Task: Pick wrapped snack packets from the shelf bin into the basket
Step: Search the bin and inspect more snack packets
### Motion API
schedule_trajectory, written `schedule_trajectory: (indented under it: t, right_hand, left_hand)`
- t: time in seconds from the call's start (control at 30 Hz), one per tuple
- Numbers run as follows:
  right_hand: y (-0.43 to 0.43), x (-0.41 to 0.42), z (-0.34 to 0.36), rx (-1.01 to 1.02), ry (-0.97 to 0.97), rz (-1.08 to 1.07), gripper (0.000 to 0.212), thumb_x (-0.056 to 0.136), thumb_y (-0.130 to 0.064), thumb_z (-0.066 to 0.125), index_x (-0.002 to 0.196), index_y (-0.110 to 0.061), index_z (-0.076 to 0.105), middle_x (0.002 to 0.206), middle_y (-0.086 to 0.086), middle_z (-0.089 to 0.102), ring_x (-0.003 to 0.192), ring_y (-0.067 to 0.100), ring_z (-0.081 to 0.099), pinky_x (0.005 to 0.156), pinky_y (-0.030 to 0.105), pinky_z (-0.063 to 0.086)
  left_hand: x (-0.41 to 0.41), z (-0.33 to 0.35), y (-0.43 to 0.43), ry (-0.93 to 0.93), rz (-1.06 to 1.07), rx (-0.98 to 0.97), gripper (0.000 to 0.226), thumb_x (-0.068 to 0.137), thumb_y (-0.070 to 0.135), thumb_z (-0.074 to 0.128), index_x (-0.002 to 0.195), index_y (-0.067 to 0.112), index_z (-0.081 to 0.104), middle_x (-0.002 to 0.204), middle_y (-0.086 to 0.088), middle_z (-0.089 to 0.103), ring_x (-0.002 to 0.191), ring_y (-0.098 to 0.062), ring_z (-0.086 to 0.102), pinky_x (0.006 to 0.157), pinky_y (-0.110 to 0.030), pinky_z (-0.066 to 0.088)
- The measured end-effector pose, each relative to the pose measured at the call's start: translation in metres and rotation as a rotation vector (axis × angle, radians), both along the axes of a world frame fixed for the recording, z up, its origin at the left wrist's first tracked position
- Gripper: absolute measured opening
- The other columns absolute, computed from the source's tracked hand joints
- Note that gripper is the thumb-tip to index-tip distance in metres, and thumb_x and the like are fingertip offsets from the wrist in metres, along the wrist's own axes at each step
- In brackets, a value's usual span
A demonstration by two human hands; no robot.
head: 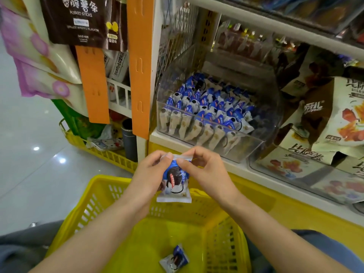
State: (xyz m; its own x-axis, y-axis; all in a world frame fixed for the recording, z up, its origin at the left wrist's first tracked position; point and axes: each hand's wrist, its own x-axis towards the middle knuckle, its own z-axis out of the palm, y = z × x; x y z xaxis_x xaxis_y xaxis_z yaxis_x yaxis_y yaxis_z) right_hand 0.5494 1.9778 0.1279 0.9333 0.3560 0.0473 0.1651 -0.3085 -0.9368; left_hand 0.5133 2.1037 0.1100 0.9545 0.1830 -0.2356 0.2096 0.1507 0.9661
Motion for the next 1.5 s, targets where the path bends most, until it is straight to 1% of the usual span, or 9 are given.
schedule_trajectory:
  t: [0.27,0.4,0.5,0.93,1.03,1.1,1.2,1.33,1.5]
  right_hand:
    - [-0.003,-0.008,0.003,0.0,-0.034,-0.047,0.012,0.084,-0.014,0.065,0.077,-0.023,0.062,0.085,0.01,0.069,0.08,0.029,0.063,0.074,0.042,0.052]
    - [-0.002,-0.009,0.003,0.025,-0.004,-0.075,0.015,0.086,-0.014,0.063,0.075,-0.024,0.062,0.074,-0.003,0.067,0.07,0.016,0.064,0.065,0.033,0.054]
    - [-0.005,-0.004,0.004,0.137,0.07,-0.177,0.016,0.089,-0.011,0.059,0.074,-0.019,0.059,0.073,-0.001,0.065,0.063,0.007,0.063,0.054,0.022,0.052]
    - [-0.009,-0.002,0.007,0.017,0.337,0.01,0.017,0.093,-0.014,0.053,0.107,-0.006,0.055,0.095,0.01,0.068,0.064,0.005,0.063,0.058,0.021,0.055]
    - [-0.01,0.0,-0.002,-0.221,0.179,0.01,0.025,0.089,-0.014,0.06,0.113,-0.015,0.051,0.111,0.006,0.064,0.089,0.009,0.059,0.083,0.03,0.05]
    - [-0.01,0.0,-0.004,-0.3,0.044,0.062,0.035,0.085,-0.019,0.065,0.117,-0.021,0.05,0.114,-0.004,0.061,0.102,0.003,0.055,0.09,0.019,0.044]
    - [-0.007,-0.005,-0.005,-0.256,-0.056,0.138,0.026,0.083,-0.031,0.066,0.106,-0.031,0.054,0.102,-0.016,0.063,0.098,-0.005,0.057,0.085,0.008,0.043]
    - [-0.008,-0.006,-0.005,-0.173,-0.092,0.081,0.005,0.086,-0.032,0.061,0.083,-0.028,0.06,0.081,0.0,0.069,0.078,0.013,0.065,0.073,0.038,0.054]
    - [-0.005,-0.009,-0.002,-0.19,-0.211,0.053,0.01,0.087,-0.03,0.062,0.082,-0.022,0.062,0.074,-0.007,0.066,0.072,0.005,0.061,0.065,0.031,0.052]
  left_hand:
    - [-0.004,0.002,0.009,0.133,-0.047,-0.143,0.031,0.093,0.038,0.047,0.101,0.016,0.067,0.09,-0.007,0.073,0.078,-0.017,0.069,0.068,-0.035,0.055]
    - [-0.009,0.003,0.013,0.135,-0.096,-0.105,0.031,0.09,0.043,0.049,0.102,0.019,0.066,0.092,-0.006,0.073,0.087,-0.021,0.069,0.078,-0.04,0.055]
    - [-0.014,0.004,0.013,0.131,-0.174,-0.034,0.028,0.081,0.035,0.065,0.104,0.019,0.062,0.095,-0.003,0.072,0.082,-0.015,0.07,0.066,-0.029,0.057]
    - [-0.006,0.002,0.02,-0.112,0.208,0.06,0.009,0.09,0.019,0.056,0.094,0.016,0.064,0.076,0.005,0.072,0.068,-0.003,0.067,0.056,-0.015,0.052]
    - [-0.007,0.002,0.02,-0.14,0.186,0.162,0.013,0.091,0.018,0.055,0.085,0.017,0.066,0.073,0.005,0.07,0.064,-0.001,0.064,0.056,-0.014,0.052]
    - [-0.008,0.003,0.02,-0.167,0.148,0.252,0.016,0.09,0.016,0.056,0.078,0.021,0.066,0.068,0.009,0.068,0.062,0.0,0.061,0.056,-0.018,0.053]
    - [-0.008,0.001,0.019,-0.209,0.055,0.409,0.018,0.088,0.017,0.059,0.073,0.023,0.066,0.066,0.007,0.066,0.062,-0.007,0.06,0.062,-0.032,0.053]
    - [-0.01,-0.003,0.012,-0.188,-0.037,0.455,0.018,0.088,0.021,0.058,0.072,0.027,0.065,0.067,0.004,0.066,0.064,-0.013,0.06,0.064,-0.038,0.051]
    - [-0.007,-0.002,0.009,-0.103,-0.025,0.267,0.023,0.091,0.021,0.055,0.069,0.022,0.063,0.059,0.011,0.065,0.058,0.002,0.06,0.052,-0.016,0.049]
